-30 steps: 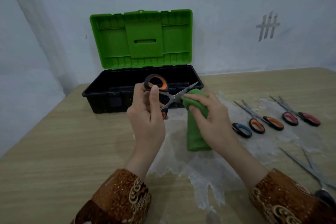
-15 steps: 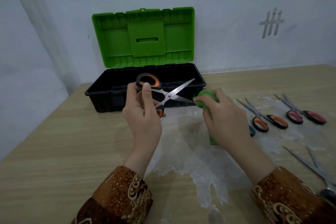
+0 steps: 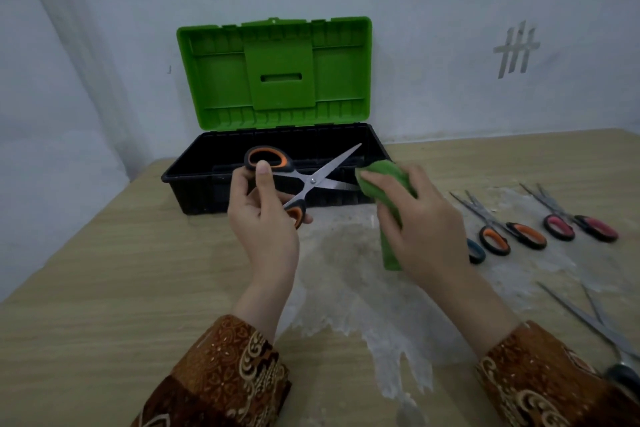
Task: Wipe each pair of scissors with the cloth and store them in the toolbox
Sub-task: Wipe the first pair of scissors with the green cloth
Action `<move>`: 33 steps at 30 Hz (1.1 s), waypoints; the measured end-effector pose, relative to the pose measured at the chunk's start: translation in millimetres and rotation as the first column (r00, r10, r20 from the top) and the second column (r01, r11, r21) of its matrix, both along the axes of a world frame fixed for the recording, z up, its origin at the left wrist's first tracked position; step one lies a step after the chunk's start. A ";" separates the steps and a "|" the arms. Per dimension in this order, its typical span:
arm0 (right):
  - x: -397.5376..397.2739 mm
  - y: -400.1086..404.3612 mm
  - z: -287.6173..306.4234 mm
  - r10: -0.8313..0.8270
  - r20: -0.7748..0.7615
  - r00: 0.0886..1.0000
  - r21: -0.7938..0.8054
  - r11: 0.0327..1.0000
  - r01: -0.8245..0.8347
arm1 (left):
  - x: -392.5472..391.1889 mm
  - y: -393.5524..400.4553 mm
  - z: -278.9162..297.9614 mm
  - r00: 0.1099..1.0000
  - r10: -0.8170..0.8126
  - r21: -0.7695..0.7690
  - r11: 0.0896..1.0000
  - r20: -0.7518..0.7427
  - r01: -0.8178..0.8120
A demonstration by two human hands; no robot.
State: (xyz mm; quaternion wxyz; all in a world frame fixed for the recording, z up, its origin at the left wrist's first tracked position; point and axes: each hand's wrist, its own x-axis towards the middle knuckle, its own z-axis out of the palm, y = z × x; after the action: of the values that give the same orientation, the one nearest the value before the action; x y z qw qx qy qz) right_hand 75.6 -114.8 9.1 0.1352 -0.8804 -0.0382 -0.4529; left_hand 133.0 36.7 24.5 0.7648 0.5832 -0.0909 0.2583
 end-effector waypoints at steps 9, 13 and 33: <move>6.5 13.5 -7.3 -0.062 -0.069 0.996 0.015 0.998 0.063 | -5.7 -1.8 2.6 0.996 -0.053 0.056 0.997 0.067 0.049; 7.8 1.9 -13.9 -0.178 -0.127 0.976 0.047 0.982 0.185 | -10.0 -5.6 1.0 0.990 -0.077 0.131 0.989 0.121 0.061; 12.1 -22.8 -10.2 -0.179 -0.075 0.981 -0.021 0.984 0.178 | -7.1 -1.7 2.1 0.980 -0.121 0.274 0.959 0.156 0.074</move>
State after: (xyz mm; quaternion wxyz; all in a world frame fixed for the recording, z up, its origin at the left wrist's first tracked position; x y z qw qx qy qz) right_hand 87.7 -137.6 -1.1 0.0892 -0.8979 0.0427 -0.4289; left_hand 125.9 35.0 26.6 0.6806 0.6512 -0.2189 0.2547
